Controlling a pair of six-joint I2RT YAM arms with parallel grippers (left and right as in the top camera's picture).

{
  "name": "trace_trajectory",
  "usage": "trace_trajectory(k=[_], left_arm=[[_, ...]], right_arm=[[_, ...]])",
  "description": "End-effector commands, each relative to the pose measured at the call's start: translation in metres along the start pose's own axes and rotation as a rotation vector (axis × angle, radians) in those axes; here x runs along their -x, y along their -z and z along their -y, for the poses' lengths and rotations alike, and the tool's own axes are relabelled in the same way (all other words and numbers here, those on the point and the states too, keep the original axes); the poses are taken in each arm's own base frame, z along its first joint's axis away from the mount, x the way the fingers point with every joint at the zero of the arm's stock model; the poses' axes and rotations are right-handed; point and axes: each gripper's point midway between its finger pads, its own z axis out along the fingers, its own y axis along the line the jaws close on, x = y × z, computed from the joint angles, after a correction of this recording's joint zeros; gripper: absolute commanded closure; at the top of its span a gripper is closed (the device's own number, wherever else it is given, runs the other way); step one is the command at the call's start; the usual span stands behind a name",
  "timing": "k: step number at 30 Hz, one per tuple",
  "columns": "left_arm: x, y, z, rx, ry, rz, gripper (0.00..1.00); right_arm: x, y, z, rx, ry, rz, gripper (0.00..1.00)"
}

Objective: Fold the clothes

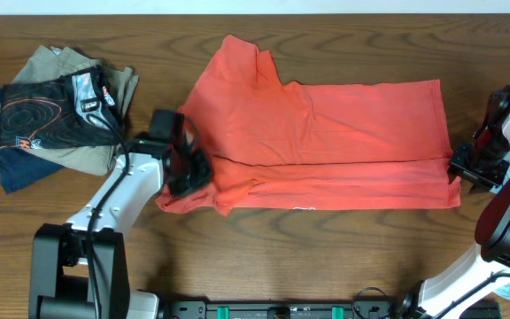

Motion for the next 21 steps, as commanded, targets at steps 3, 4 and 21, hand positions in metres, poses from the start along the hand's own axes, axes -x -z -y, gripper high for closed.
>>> trace_trajectory(k=[3, 4, 21], left_arm=[[0.075, 0.045, 0.079, -0.233, -0.177, 0.288, 0.94], [0.087, 0.051, 0.082, -0.236, -0.178, 0.345, 0.94], [0.06, 0.035, -0.002, 0.13, -0.087, 0.237, 0.39]], right_arm=[[0.005, 0.007, 0.005, 0.012, -0.025, 0.025, 0.58], [0.005, 0.007, 0.005, 0.012, -0.025, 0.024, 0.58], [0.027, 0.009, 0.006, 0.08, -0.065, 0.096, 0.4]])
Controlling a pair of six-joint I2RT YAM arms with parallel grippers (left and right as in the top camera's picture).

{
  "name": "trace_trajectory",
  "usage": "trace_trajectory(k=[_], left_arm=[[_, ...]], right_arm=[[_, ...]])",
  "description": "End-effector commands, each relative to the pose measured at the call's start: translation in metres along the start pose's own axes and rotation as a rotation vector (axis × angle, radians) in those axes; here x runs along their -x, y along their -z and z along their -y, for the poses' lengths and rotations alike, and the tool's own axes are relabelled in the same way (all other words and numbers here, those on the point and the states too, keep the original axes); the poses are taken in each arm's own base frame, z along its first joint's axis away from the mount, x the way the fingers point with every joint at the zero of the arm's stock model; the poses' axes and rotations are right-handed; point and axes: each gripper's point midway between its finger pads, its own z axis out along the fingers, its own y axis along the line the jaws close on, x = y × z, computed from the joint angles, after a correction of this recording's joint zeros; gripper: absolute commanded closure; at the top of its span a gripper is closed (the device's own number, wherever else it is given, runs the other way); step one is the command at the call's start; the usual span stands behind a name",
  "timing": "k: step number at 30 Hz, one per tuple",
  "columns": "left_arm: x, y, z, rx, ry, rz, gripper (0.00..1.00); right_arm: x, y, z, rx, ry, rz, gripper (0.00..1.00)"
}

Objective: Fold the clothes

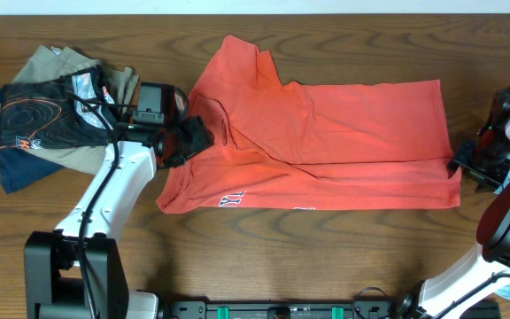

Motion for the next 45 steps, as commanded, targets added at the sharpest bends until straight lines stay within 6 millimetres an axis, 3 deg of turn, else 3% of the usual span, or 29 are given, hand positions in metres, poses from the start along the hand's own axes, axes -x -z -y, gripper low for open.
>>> trace_trajectory(k=[1, 5, 10, 18, 24, 27, 29, 36, 45], left_arm=[[0.0, 0.002, -0.025, 0.132, -0.059, 0.018, 0.39], [-0.005, 0.004, -0.037, 0.189, -0.06, 0.006, 0.39], [-0.006, 0.004, -0.037, 0.192, -0.061, 0.0, 0.38], [-0.006, 0.004, -0.037, 0.192, -0.061, 0.001, 0.38], [-0.006, 0.004, -0.037, 0.191, -0.061, 0.001, 0.4], [-0.006, 0.004, -0.037, 0.192, -0.061, 0.001, 0.41], [-0.006, 0.004, -0.037, 0.192, -0.061, 0.001, 0.4], [-0.006, 0.004, -0.037, 0.192, -0.061, 0.0, 0.4], [-0.006, 0.004, -0.037, 0.192, -0.06, 0.0, 0.41]], right_arm=[[0.016, 0.009, 0.003, 0.059, -0.044, 0.058, 0.39], [0.027, 0.01, -0.006, 0.14, -0.059, 0.092, 0.37], [0.021, 0.006, -0.013, 0.167, -0.046, 0.072, 0.44], [0.01, -0.024, -0.017, 0.17, -0.011, 0.06, 0.46], [0.007, -0.033, -0.034, 0.261, 0.085, 0.077, 0.51], [0.012, -0.032, -0.034, 0.261, 0.084, 0.097, 0.52], [0.016, -0.03, -0.03, 0.243, 0.081, 0.109, 0.48], [0.033, -0.01, -0.02, 0.229, 0.061, 0.144, 0.46], [0.033, -0.005, -0.032, 0.288, 0.126, 0.151, 0.46]])
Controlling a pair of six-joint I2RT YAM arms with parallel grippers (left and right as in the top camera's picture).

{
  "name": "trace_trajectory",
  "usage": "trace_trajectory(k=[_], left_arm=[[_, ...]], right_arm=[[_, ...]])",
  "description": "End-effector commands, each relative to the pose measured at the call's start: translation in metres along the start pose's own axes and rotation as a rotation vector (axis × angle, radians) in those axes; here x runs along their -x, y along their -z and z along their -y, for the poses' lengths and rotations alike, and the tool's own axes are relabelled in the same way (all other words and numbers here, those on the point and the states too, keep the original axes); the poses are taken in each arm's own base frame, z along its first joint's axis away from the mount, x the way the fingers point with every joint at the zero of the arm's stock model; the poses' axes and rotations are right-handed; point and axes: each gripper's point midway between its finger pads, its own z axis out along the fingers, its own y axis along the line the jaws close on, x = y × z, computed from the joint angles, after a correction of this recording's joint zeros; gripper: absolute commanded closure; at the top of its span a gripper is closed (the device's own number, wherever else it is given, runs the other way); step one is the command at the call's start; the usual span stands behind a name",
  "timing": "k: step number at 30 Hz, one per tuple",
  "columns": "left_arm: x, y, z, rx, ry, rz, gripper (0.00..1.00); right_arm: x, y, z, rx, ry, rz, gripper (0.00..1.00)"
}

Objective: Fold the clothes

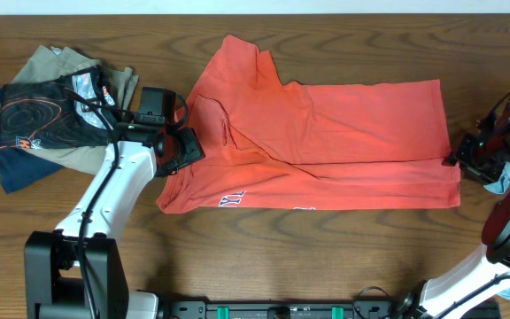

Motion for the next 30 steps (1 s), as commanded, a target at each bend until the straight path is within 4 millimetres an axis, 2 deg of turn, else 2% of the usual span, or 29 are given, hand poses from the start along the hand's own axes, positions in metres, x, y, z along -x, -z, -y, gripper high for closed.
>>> trace_trajectory(k=[1, 8, 12, 15, 18, 19, 22, 25, 30], left_arm=[[0.001, 0.001, -0.002, 0.011, -0.016, 0.007, 0.41], [0.001, 0.001, -0.002, 0.011, -0.016, 0.007, 0.4], [0.001, 0.001, -0.002, 0.01, -0.016, 0.007, 0.4], [0.001, 0.001, -0.002, 0.011, -0.016, 0.007, 0.41], [0.001, 0.001, -0.002, 0.011, -0.016, 0.007, 0.4], [0.001, 0.001, -0.002, 0.011, -0.016, 0.007, 0.4], [0.0, 0.001, -0.002, 0.011, -0.016, 0.006, 0.4], [0.0, 0.001, -0.002, 0.011, -0.016, 0.006, 0.41], [0.001, 0.001, -0.002, 0.011, -0.016, 0.007, 0.4]], right_arm=[[0.004, 0.008, -0.003, 0.024, 0.026, 0.021, 0.47], [-0.012, -0.003, -0.001, 0.022, 0.041, -0.028, 0.48], [-0.02, -0.013, 0.0, 0.022, 0.04, -0.04, 0.53], [-0.02, -0.013, 0.0, 0.022, 0.039, -0.04, 0.69], [-0.02, -0.013, 0.0, 0.021, 0.039, -0.041, 0.95], [-0.021, -0.012, 0.0, 0.021, 0.039, -0.041, 0.99], [-0.021, -0.007, 0.0, 0.02, 0.036, -0.056, 0.99], [-0.019, 0.01, 0.004, -0.007, 0.029, -0.073, 0.92], [-0.01, 0.027, 0.012, -0.041, 0.013, -0.064, 0.9]])
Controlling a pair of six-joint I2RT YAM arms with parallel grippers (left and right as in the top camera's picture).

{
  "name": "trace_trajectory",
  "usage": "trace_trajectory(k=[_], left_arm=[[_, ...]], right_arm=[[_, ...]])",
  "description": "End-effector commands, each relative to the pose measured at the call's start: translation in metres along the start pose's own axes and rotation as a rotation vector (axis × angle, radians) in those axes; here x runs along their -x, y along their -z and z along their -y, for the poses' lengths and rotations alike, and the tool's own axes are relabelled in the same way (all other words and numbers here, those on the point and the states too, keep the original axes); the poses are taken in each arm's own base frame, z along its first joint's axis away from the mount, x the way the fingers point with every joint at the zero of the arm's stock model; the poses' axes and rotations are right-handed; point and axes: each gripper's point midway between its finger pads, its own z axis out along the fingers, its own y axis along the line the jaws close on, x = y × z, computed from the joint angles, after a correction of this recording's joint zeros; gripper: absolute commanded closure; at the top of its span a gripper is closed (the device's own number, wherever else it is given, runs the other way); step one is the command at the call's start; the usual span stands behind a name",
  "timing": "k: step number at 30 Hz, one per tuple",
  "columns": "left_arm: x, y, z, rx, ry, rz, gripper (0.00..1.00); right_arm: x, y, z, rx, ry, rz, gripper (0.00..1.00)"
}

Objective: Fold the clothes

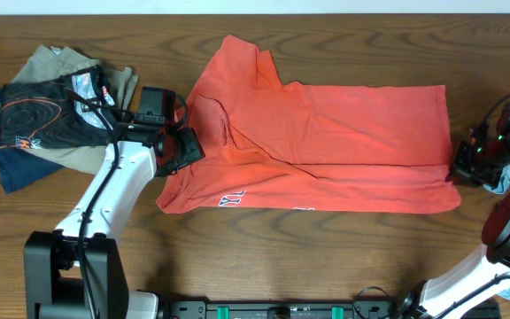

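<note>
An orange shirt lies spread across the table's middle, its lower strip folded so white print shows near the front-left edge. My left gripper rests at the shirt's left edge, fingers apart and holding nothing that I can see. At the shirt's right hem my right gripper is shut on the fabric's edge.
A pile of folded clothes lies at the far left, with a black printed garment on top of tan and navy ones. A light blue cloth peeks out by the right arm. Bare wooden table runs along the front.
The shirt's right edge now reaches slightly farther right and lies straighter. My right gripper has shifted a little at the hem. The left arm has not moved.
My left gripper was on the shirt's lower-left corner, with that corner folded over. Then it was higher up, and the corner lay flat with its print showing. Then it sat back at the shirt's left edge, the fabric left lying. The right gripper stayed at the right hem throughout.
</note>
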Motion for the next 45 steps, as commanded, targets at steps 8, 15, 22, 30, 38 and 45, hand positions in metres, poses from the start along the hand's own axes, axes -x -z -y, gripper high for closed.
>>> trace_trajectory(k=[8, 15, 22, 30, 38, 45], left_arm=[[0.0, 0.001, -0.002, 0.011, -0.016, 0.006, 0.4], [0.0, 0.001, -0.003, 0.012, -0.016, 0.003, 0.41], [0.0, 0.001, -0.003, 0.012, -0.016, 0.003, 0.41], [0.0, 0.001, -0.003, 0.012, -0.016, 0.004, 0.4], [0.0, 0.001, -0.003, 0.012, -0.016, 0.003, 0.41], [-0.001, 0.001, -0.003, 0.014, -0.015, 0.0, 0.41]], right_arm=[[0.009, 0.02, 0.011, -0.029, -0.019, 0.038, 0.83], [0.005, 0.019, 0.011, -0.029, -0.021, 0.023, 0.81], [0.005, 0.014, 0.025, -0.109, -0.023, 0.027, 0.75], [0.011, -0.007, 0.03, -0.116, -0.049, 0.077, 0.69], [0.01, -0.016, 0.031, -0.116, -0.048, 0.088, 0.67], [0.015, -0.015, 0.033, -0.116, -0.052, 0.109, 0.63]])
